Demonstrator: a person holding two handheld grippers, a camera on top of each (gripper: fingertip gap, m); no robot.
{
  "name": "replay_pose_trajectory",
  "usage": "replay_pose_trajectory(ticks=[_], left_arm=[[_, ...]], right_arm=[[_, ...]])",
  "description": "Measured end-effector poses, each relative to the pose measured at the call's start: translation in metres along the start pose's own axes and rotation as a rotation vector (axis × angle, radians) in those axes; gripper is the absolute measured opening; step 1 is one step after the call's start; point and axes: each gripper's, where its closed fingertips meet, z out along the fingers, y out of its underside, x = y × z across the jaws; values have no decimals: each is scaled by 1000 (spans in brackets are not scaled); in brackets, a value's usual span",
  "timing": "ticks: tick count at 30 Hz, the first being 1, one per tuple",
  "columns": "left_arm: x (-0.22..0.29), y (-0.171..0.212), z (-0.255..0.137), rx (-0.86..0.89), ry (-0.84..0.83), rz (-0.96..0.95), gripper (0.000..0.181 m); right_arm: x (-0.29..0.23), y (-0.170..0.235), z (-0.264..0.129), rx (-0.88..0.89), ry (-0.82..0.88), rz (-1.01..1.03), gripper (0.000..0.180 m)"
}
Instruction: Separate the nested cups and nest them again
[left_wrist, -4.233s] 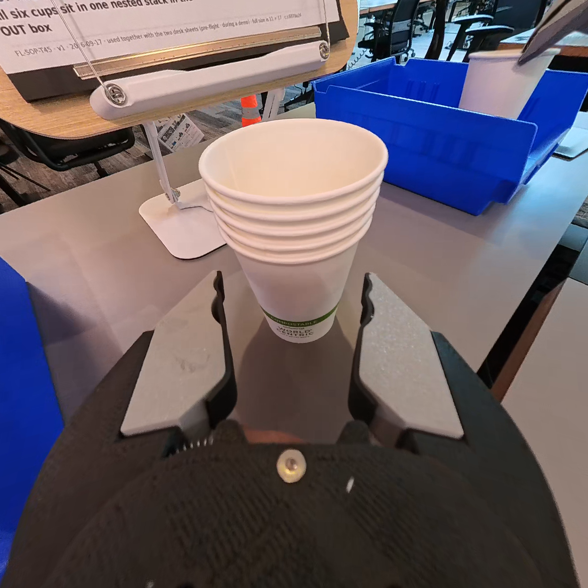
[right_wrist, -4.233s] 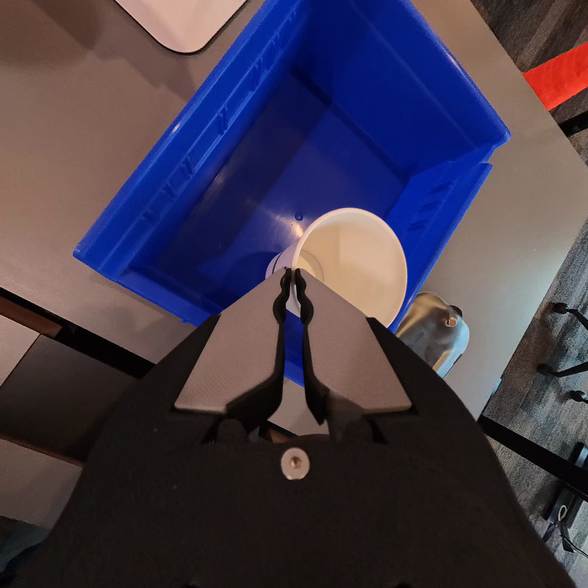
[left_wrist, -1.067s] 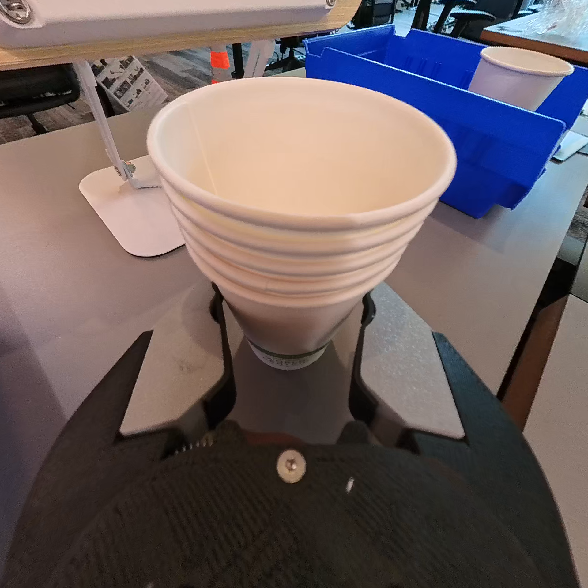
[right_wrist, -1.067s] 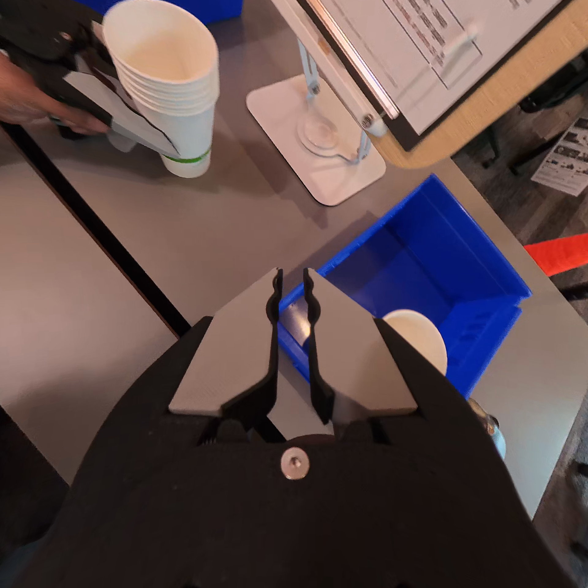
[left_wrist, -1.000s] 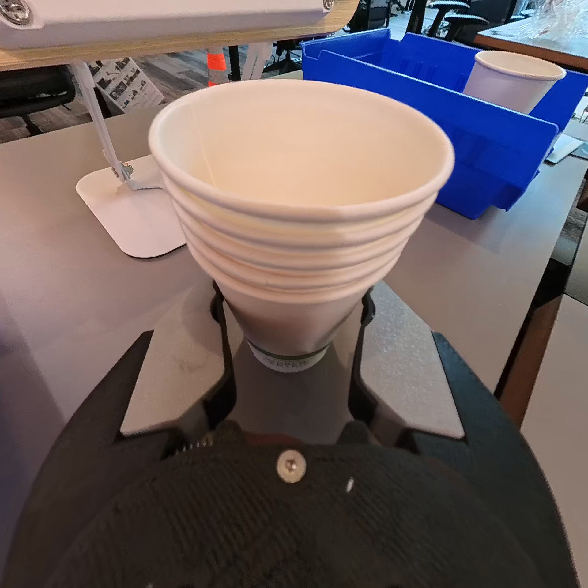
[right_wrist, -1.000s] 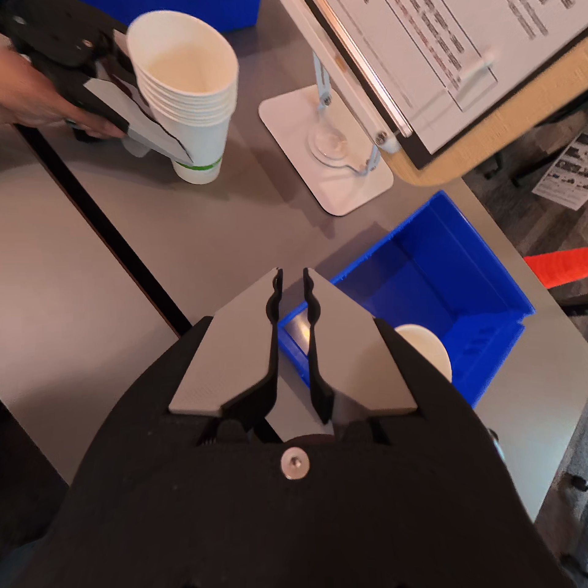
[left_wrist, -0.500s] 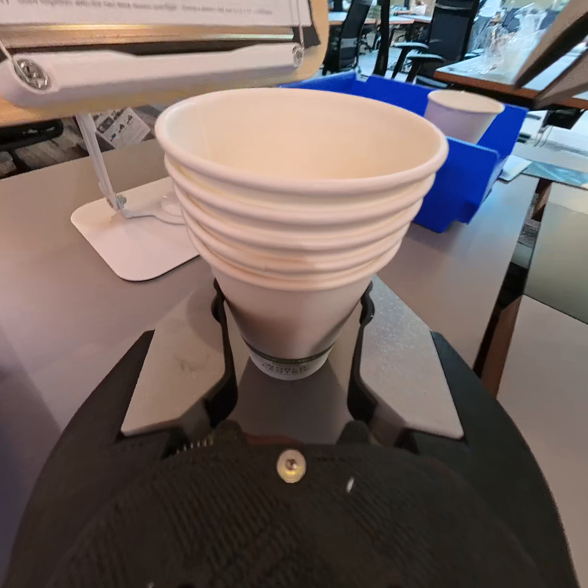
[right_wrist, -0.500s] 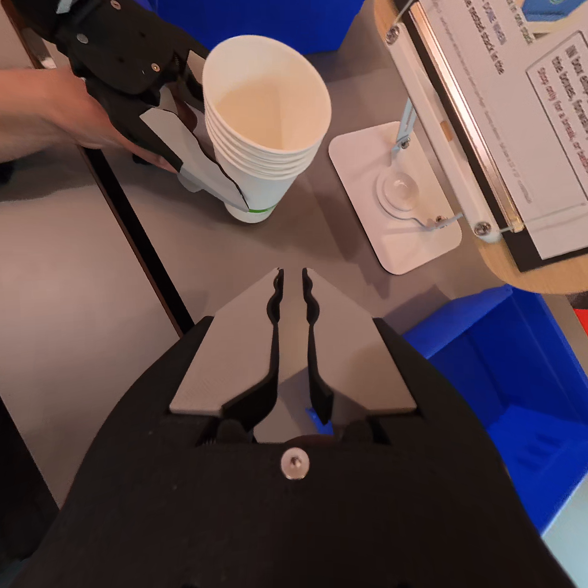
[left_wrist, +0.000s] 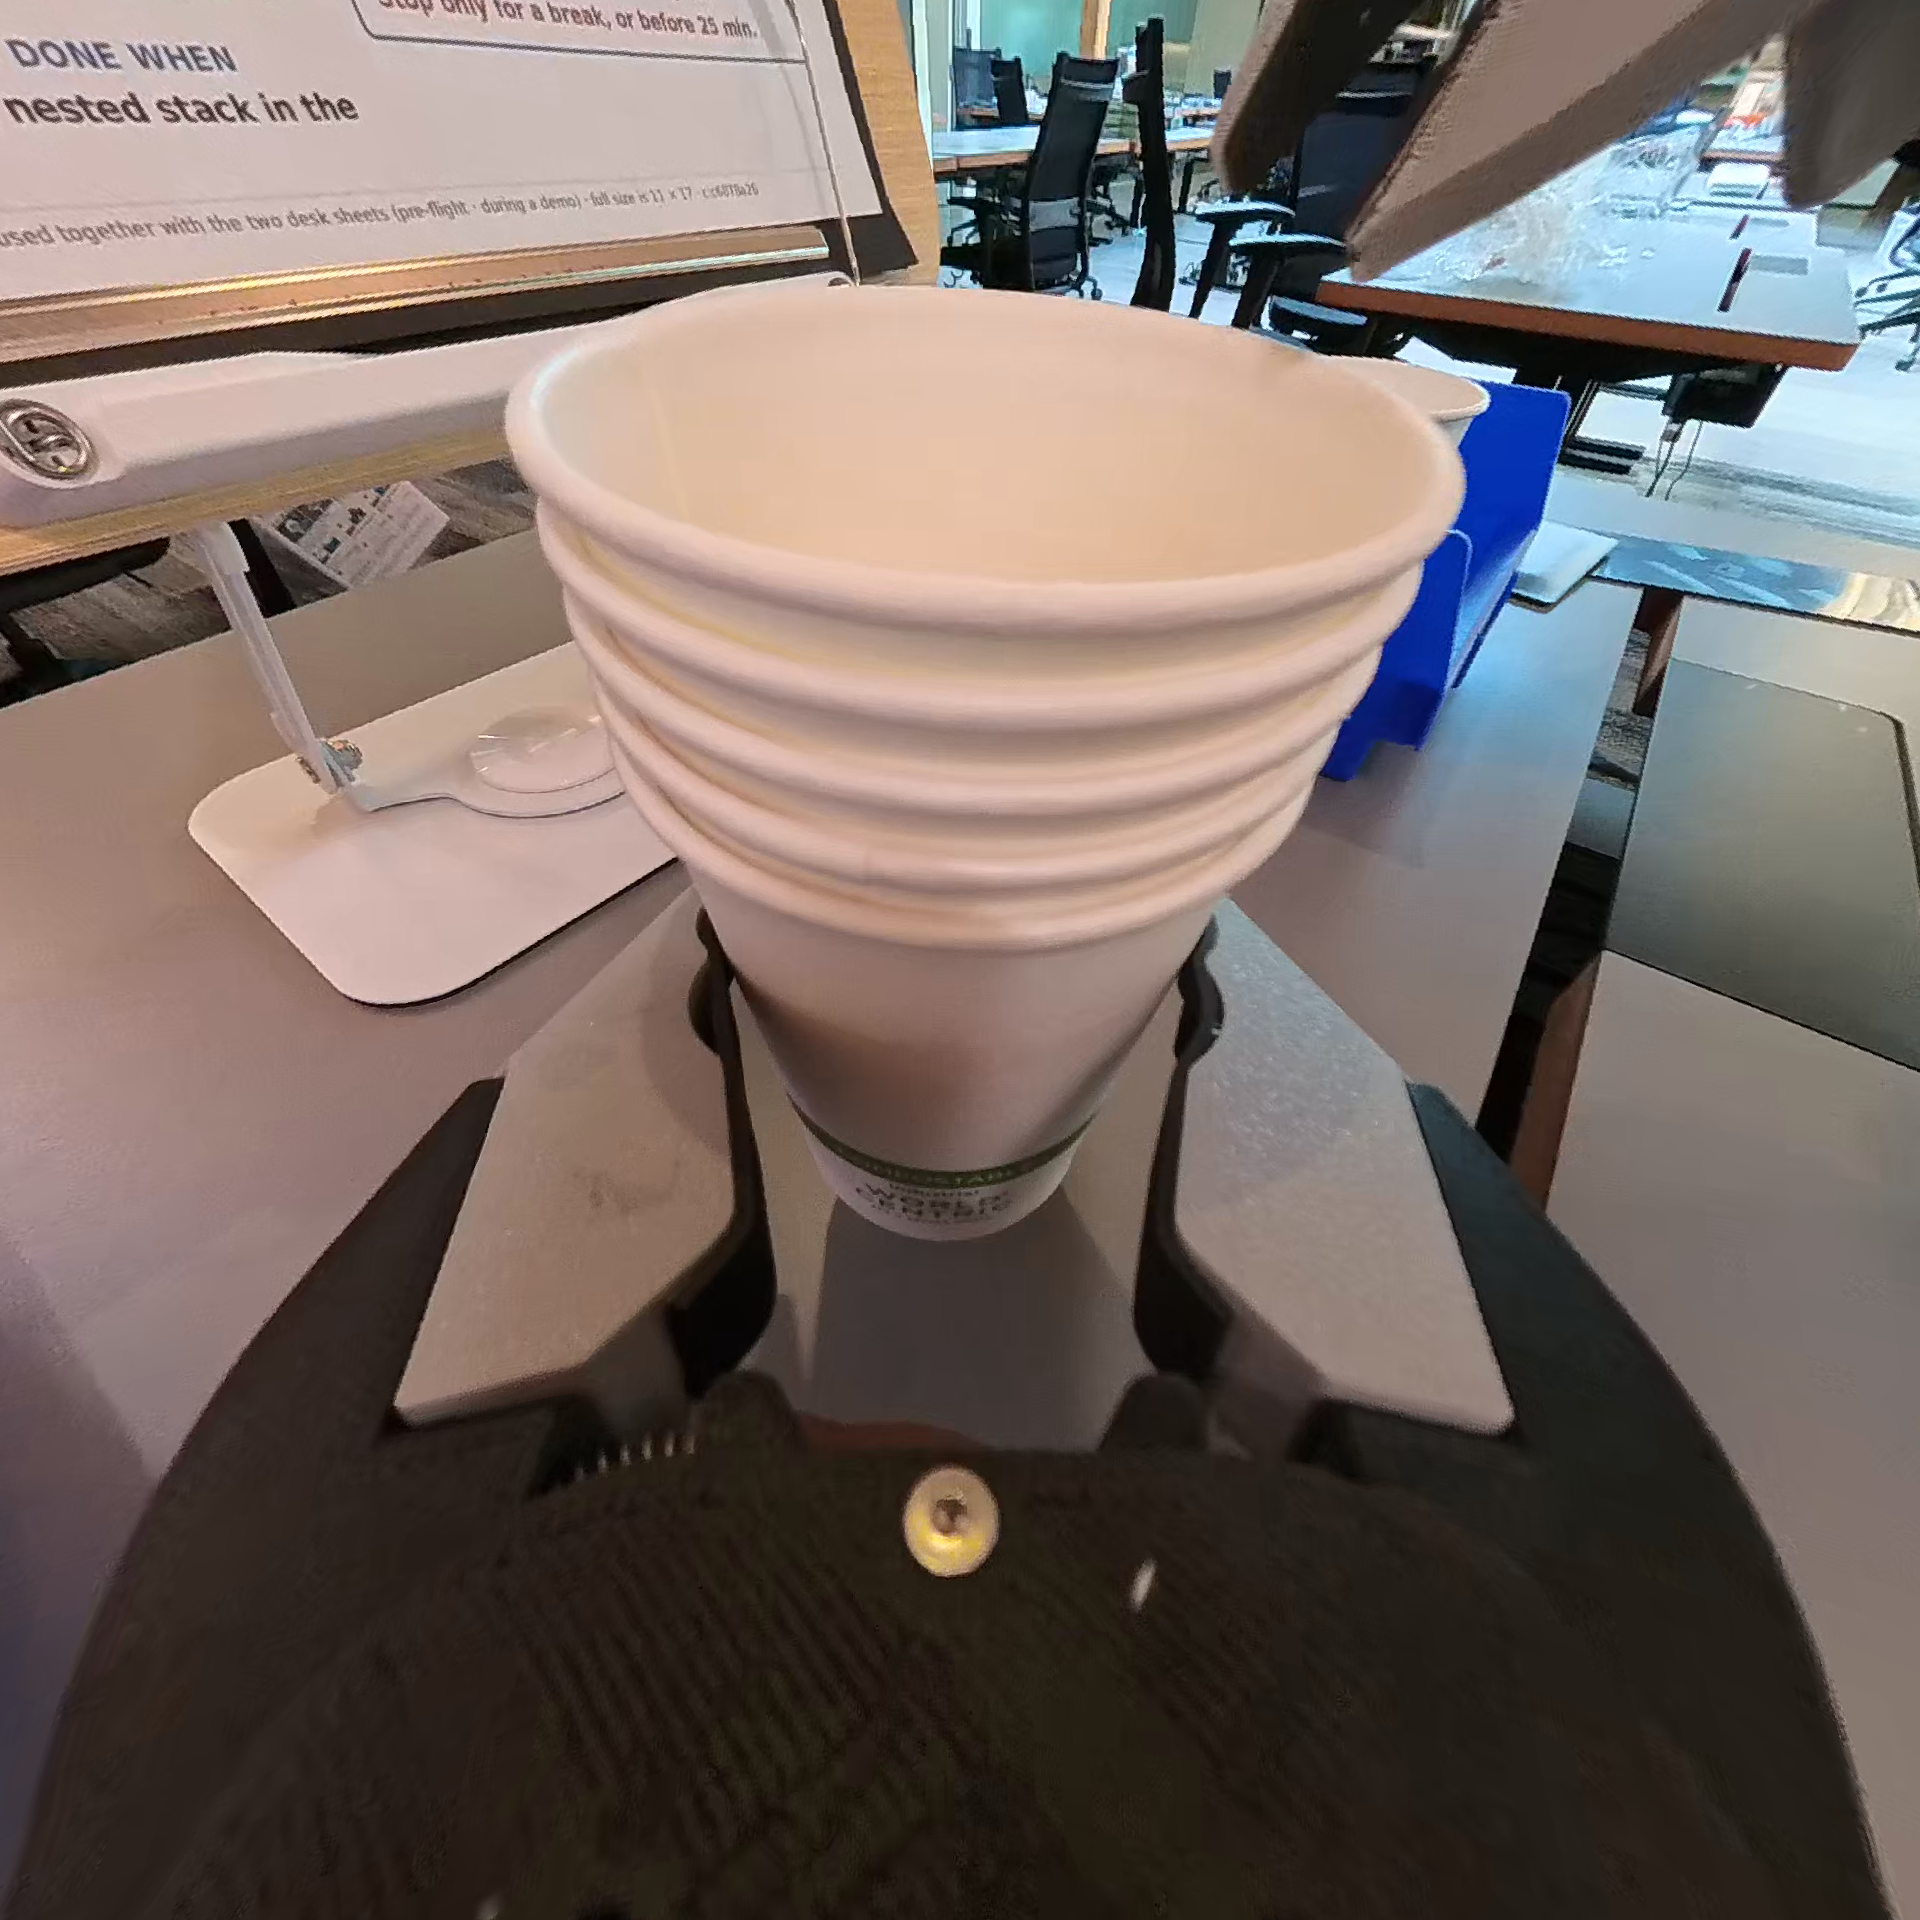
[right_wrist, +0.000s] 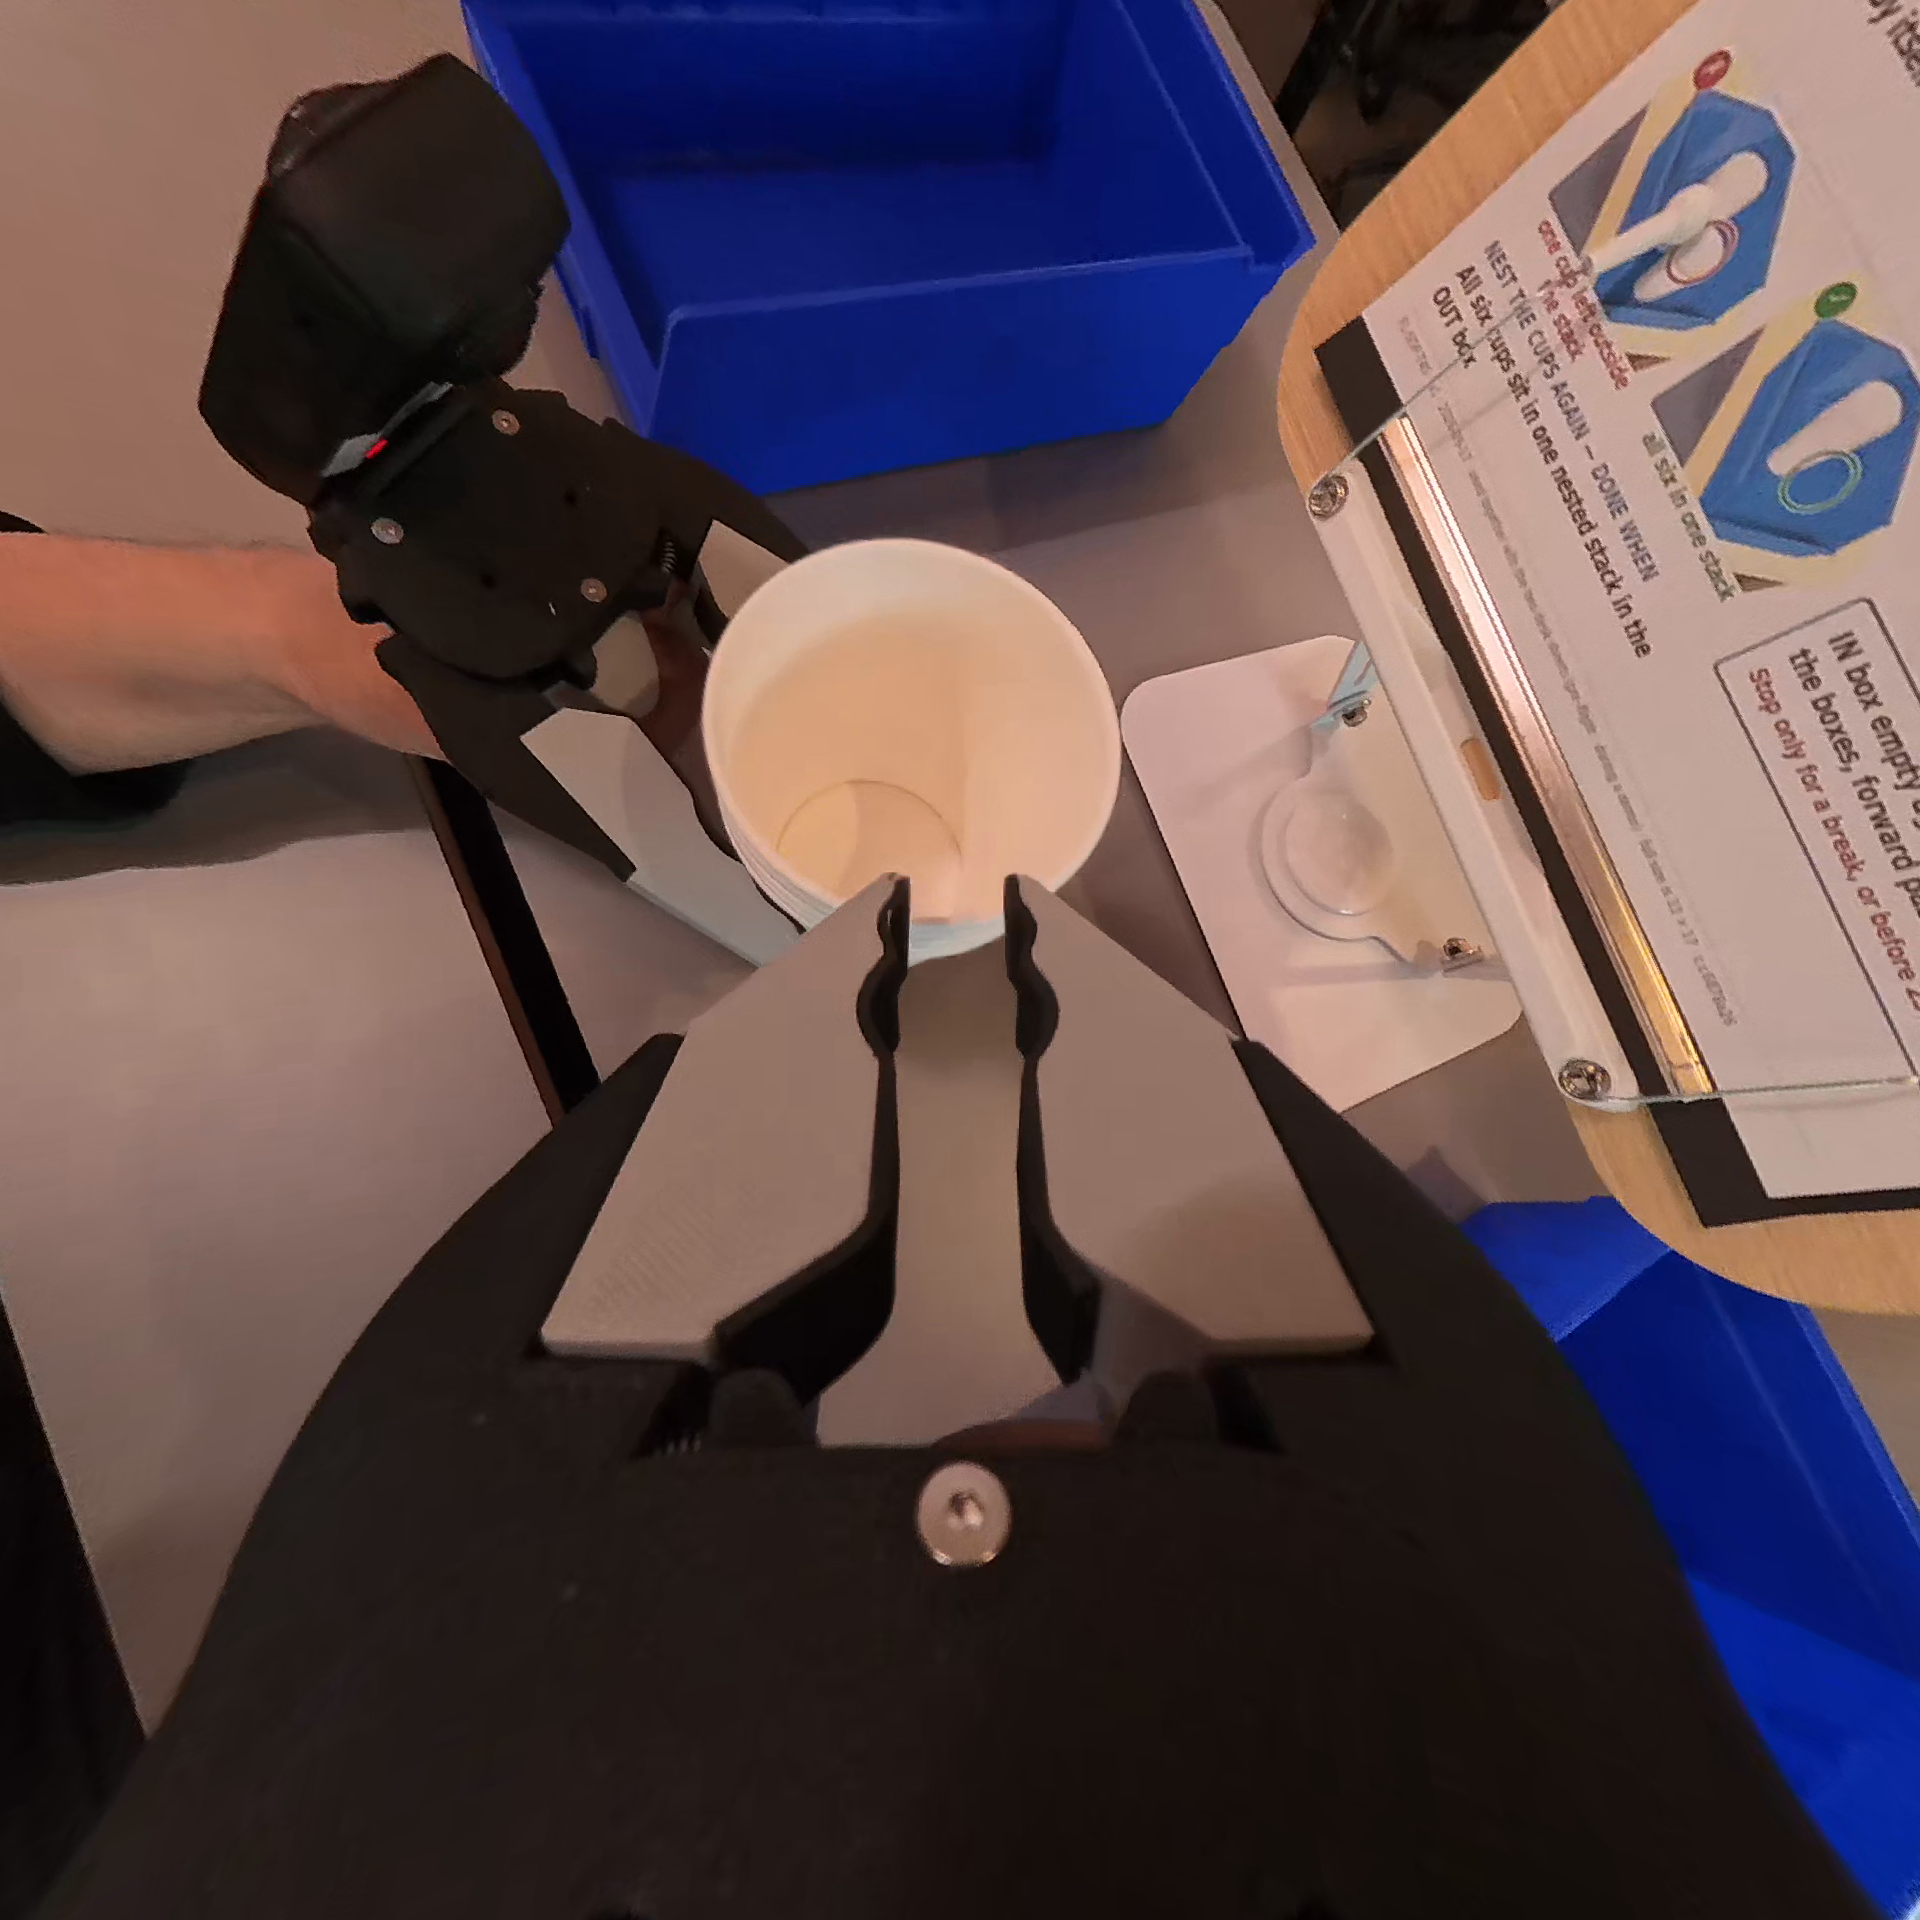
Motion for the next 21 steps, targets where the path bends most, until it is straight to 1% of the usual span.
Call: replay_pose_trajectory(ticks=[10,17,21], left_arm=[[4,-1,-1,5,15,1,87],[5,-3,-2,8,21,6,86],[7,-3,-2,6,25,10,86]], right_arm=[[-9,-11,8,-1,-19,-14,18],[-14,-16,13,-38,-38,-45,17],[-24,-14,19,-84,-93,-64,17]])
